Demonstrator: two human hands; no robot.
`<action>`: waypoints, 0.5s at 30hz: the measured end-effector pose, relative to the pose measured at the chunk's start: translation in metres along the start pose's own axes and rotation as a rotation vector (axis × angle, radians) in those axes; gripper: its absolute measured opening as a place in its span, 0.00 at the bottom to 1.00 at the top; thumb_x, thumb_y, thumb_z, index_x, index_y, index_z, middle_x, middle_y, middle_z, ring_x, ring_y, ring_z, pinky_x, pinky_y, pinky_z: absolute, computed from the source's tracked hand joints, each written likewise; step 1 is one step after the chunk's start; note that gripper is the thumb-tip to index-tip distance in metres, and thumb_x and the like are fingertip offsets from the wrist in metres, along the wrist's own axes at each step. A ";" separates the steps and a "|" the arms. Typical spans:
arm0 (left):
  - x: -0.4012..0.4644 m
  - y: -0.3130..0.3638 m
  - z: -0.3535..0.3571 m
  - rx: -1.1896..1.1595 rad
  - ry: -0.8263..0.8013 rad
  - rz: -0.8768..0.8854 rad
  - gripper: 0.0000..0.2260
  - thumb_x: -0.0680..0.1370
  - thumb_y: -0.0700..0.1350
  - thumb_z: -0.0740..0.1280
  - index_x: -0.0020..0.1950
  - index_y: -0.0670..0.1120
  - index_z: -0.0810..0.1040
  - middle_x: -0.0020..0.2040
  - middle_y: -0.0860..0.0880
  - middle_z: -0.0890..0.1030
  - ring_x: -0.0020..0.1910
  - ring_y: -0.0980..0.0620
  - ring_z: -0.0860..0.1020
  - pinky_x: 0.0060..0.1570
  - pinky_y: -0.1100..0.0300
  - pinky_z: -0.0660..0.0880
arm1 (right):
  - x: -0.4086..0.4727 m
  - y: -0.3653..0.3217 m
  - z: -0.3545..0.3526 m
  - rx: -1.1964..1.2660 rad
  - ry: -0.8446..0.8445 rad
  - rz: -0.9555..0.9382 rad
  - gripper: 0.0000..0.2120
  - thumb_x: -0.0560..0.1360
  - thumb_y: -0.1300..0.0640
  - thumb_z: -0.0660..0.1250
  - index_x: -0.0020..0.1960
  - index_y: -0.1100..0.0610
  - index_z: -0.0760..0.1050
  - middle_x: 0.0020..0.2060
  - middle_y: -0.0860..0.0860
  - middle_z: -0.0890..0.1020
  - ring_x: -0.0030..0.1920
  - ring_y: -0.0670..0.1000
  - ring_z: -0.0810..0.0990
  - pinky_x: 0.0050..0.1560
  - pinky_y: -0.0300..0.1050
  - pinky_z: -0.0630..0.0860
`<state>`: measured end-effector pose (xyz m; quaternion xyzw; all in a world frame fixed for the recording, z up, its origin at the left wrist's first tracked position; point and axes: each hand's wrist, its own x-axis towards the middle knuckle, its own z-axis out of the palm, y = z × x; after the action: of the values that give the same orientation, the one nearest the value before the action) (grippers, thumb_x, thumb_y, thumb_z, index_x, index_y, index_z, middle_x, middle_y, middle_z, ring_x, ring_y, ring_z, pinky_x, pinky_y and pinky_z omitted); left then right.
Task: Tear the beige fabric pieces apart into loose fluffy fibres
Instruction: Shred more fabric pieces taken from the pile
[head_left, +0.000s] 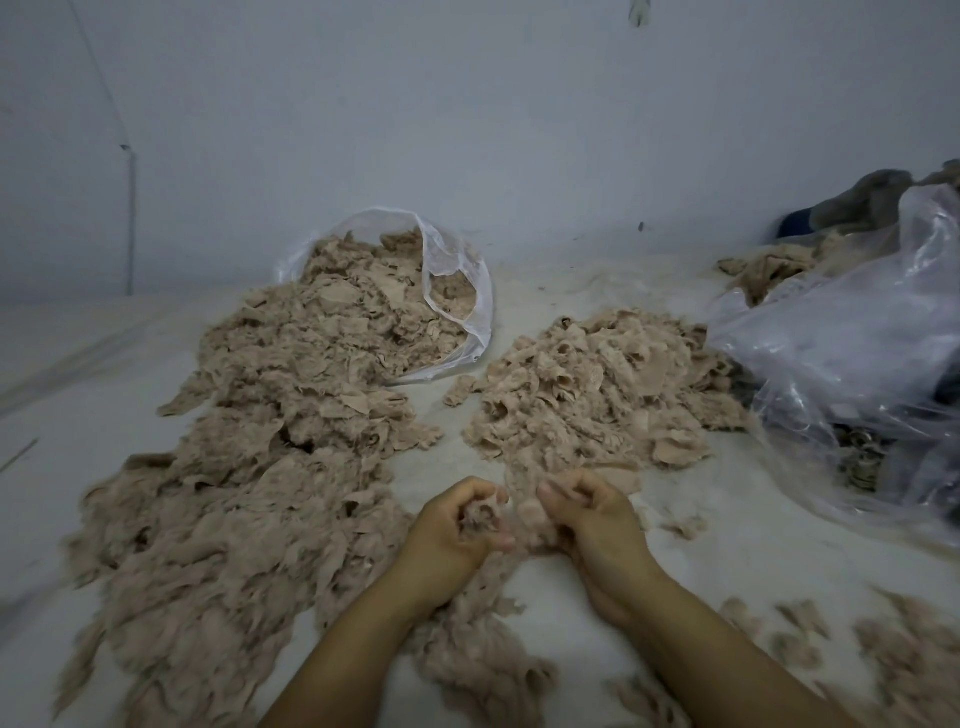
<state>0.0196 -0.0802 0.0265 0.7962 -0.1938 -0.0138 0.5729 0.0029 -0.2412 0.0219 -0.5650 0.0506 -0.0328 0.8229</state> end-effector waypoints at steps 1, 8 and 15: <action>0.000 0.000 -0.001 0.011 -0.010 -0.016 0.13 0.70 0.32 0.72 0.46 0.48 0.76 0.37 0.55 0.79 0.38 0.63 0.77 0.40 0.72 0.72 | 0.002 -0.001 -0.002 0.041 0.054 -0.022 0.08 0.75 0.65 0.66 0.39 0.59 0.72 0.29 0.54 0.78 0.28 0.50 0.76 0.31 0.42 0.75; -0.002 0.000 -0.004 -0.151 -0.004 -0.065 0.12 0.71 0.51 0.72 0.53 0.53 0.80 0.49 0.59 0.83 0.50 0.62 0.80 0.47 0.69 0.74 | 0.003 -0.003 -0.002 0.213 -0.040 0.021 0.05 0.71 0.67 0.68 0.44 0.61 0.73 0.35 0.56 0.81 0.36 0.51 0.83 0.37 0.39 0.80; 0.000 0.003 -0.002 -0.133 0.099 -0.080 0.13 0.76 0.39 0.67 0.32 0.39 0.77 0.30 0.47 0.74 0.32 0.52 0.72 0.34 0.65 0.69 | 0.001 -0.007 -0.002 0.057 0.096 -0.009 0.11 0.71 0.74 0.67 0.44 0.59 0.74 0.31 0.55 0.80 0.29 0.52 0.78 0.30 0.40 0.77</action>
<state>0.0192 -0.0793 0.0297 0.7631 -0.1317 -0.0103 0.6326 0.0035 -0.2458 0.0274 -0.5395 0.0866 -0.0652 0.8350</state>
